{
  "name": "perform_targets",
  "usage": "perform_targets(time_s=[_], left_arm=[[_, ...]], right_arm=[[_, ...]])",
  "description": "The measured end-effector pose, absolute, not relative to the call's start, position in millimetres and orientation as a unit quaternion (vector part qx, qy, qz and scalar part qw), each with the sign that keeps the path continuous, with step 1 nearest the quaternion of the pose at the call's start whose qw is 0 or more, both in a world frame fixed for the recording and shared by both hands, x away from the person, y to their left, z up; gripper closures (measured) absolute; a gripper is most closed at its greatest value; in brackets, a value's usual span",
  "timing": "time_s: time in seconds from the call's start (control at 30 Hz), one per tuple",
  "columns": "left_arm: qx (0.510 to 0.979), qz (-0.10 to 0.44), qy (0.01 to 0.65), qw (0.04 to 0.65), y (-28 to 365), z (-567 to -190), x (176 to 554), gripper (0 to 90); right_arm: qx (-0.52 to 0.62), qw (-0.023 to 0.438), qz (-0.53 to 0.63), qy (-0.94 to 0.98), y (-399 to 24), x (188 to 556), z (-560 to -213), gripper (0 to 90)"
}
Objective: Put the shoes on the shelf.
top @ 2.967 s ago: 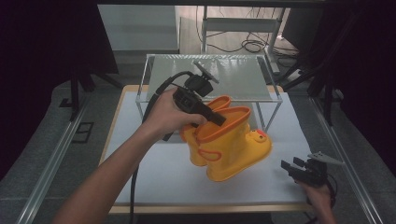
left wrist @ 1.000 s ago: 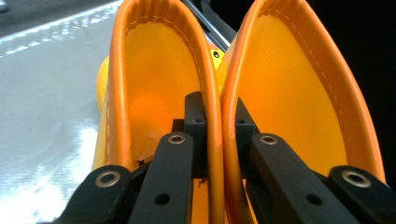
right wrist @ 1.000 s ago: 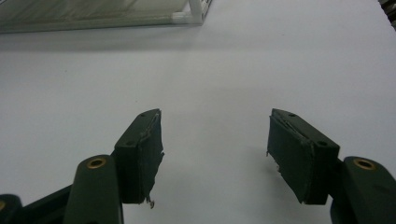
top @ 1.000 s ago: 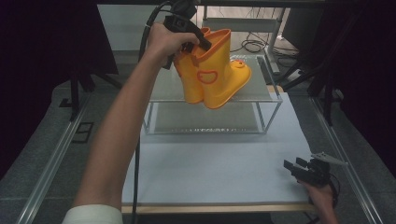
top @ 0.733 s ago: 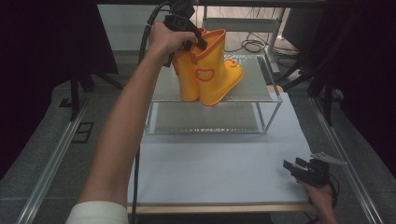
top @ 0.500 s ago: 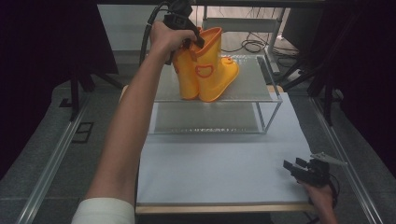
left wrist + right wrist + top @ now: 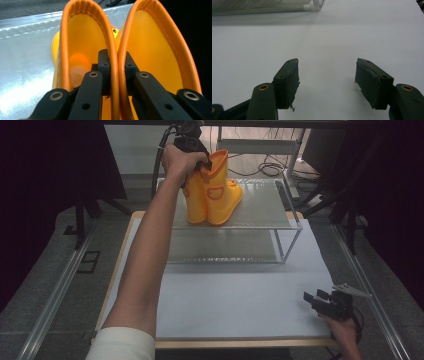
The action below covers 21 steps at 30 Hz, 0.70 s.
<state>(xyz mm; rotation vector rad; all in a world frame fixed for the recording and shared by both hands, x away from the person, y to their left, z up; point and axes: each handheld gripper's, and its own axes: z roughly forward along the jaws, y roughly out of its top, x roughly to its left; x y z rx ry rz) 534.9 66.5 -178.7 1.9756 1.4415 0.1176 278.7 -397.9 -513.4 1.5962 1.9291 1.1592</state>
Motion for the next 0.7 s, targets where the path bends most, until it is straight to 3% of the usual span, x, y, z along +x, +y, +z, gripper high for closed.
perform_targets(time_s=[0.2, 0.5, 0.7], left_arm=[[0.757, 0.051, 0.547, 0.353, 60, -179, 537, 76.0], [0.742, 0.066, 0.536, 0.396, 62, -166, 530, 51.4], [0.750, 0.077, 0.513, 0.410, 64, -150, 516, 48.1]], right_arm=[[0.568, 0.191, 0.412, 0.687, -397, 279, -514, 34.9], [0.567, 0.191, 0.411, 0.688, -396, 278, -515, 34.9], [0.565, 0.190, 0.409, 0.690, -395, 278, -514, 34.9]])
